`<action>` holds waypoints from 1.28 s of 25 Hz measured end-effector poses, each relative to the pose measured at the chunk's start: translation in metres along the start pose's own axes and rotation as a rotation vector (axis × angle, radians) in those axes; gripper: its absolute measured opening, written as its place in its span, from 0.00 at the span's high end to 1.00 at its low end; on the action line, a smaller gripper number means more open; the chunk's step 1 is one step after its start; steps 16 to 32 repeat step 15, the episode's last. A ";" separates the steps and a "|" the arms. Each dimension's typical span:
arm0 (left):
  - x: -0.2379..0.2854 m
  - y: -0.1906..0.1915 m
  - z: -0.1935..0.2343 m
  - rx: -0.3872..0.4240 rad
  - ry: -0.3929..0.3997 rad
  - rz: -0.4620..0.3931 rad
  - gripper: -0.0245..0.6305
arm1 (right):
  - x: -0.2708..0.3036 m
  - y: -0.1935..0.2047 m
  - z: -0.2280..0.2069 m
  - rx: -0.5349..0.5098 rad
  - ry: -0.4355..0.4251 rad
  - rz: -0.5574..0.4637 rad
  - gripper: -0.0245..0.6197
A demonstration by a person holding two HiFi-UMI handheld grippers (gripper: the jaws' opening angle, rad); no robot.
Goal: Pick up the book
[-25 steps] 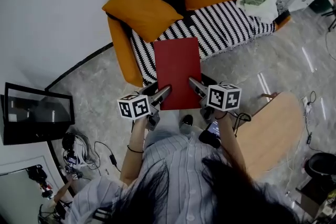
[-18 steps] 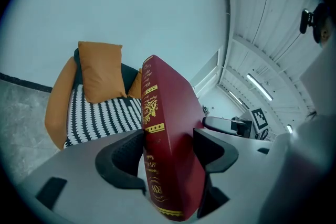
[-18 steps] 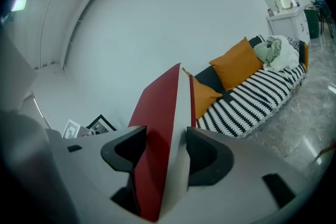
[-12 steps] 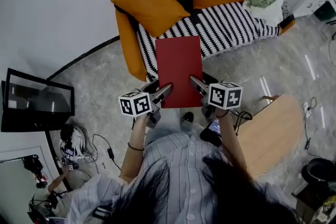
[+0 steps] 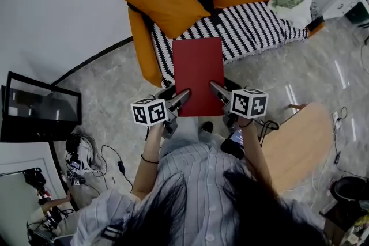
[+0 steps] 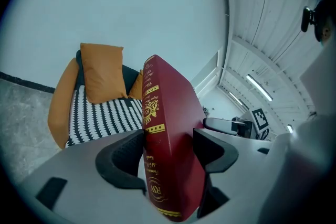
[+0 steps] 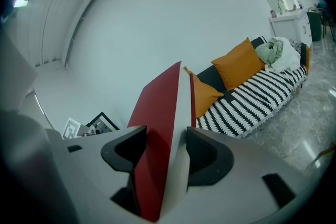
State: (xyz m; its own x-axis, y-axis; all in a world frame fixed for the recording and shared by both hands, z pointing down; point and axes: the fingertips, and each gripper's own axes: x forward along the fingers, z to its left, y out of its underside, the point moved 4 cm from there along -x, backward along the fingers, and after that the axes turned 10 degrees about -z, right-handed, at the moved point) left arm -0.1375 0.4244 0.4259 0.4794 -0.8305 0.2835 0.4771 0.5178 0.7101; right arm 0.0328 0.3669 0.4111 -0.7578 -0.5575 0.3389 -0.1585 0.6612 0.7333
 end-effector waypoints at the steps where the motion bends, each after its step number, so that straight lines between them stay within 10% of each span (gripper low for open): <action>1: -0.001 -0.001 0.000 0.000 -0.001 -0.004 0.50 | 0.000 0.000 0.001 0.000 -0.003 0.000 0.57; 32: -0.012 -0.004 0.004 -0.017 -0.012 -0.040 0.51 | 0.005 0.000 0.011 -0.018 -0.019 0.002 0.57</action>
